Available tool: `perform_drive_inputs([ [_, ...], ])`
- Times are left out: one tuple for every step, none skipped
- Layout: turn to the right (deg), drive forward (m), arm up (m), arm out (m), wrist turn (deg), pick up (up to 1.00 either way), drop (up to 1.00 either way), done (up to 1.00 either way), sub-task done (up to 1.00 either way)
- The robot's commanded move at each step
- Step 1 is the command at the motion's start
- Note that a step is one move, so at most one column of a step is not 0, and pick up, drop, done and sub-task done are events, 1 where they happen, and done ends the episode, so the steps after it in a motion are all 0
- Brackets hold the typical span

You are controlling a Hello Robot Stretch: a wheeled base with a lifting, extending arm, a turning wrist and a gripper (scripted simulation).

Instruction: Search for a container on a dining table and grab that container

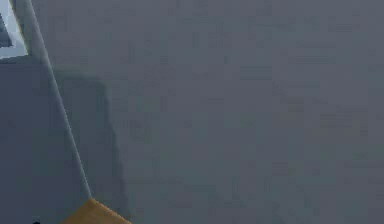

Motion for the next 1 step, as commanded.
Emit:
perform_drive_inputs([
  [45.0,0.00,0.00,0.00,0.0,0.00,0.00,0.00,0.00],
])
